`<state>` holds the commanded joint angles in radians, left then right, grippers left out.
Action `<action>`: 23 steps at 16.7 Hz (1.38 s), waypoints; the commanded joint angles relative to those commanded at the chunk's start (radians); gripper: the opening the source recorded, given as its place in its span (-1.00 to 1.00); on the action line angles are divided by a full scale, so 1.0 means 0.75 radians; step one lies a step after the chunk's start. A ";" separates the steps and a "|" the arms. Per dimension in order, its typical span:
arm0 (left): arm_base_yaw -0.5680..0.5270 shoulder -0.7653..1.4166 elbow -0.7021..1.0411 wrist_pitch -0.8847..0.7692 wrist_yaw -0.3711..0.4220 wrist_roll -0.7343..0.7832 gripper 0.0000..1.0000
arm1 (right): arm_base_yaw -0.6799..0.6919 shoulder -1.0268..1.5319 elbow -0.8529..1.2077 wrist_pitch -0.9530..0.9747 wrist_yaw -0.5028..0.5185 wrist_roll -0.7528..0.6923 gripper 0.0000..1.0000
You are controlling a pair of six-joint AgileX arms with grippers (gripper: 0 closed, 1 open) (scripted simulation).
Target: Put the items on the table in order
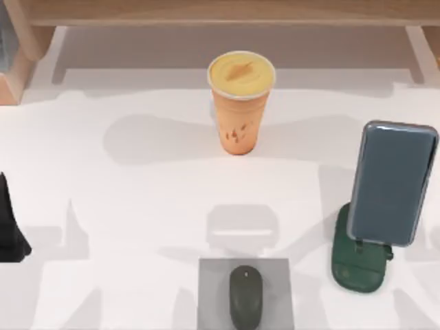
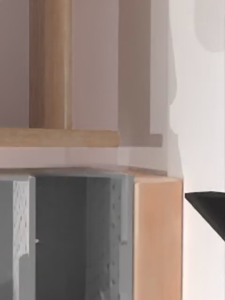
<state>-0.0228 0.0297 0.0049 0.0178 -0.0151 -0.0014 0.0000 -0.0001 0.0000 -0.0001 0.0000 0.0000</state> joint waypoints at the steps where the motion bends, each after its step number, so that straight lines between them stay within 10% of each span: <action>1: -0.029 0.040 0.007 0.024 -0.020 -0.002 1.00 | 0.000 0.000 0.000 0.000 0.000 0.000 1.00; 23: -1.118 2.779 1.030 1.470 -0.912 -0.009 1.00 | 0.000 0.000 0.000 0.000 0.000 0.000 1.00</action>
<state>-0.8611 2.1138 0.7770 1.1203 -0.6994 -0.0082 0.0000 -0.0001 0.0000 -0.0001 0.0000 0.0000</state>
